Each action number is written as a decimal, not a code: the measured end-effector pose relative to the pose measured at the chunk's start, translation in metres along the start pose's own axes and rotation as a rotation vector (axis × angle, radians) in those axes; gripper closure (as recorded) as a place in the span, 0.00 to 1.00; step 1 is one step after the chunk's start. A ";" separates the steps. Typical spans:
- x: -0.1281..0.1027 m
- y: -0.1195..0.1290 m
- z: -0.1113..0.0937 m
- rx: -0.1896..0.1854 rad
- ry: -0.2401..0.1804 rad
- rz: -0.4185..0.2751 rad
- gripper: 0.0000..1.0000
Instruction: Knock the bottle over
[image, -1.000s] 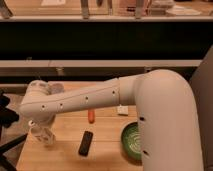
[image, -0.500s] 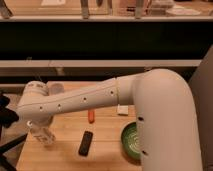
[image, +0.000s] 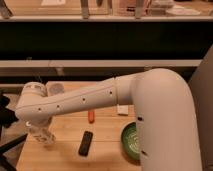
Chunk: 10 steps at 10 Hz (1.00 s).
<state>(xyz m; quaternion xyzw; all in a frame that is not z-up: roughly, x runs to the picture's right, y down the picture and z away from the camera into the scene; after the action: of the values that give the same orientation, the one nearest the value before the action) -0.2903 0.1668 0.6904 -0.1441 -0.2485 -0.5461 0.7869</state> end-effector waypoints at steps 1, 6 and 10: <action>-0.001 0.000 0.000 0.001 0.003 -0.002 0.99; -0.004 0.001 -0.002 0.012 0.012 -0.011 0.99; -0.004 0.003 -0.003 0.020 0.021 -0.021 0.99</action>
<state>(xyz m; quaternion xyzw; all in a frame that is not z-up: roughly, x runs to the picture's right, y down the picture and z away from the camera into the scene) -0.2882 0.1696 0.6857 -0.1280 -0.2468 -0.5533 0.7852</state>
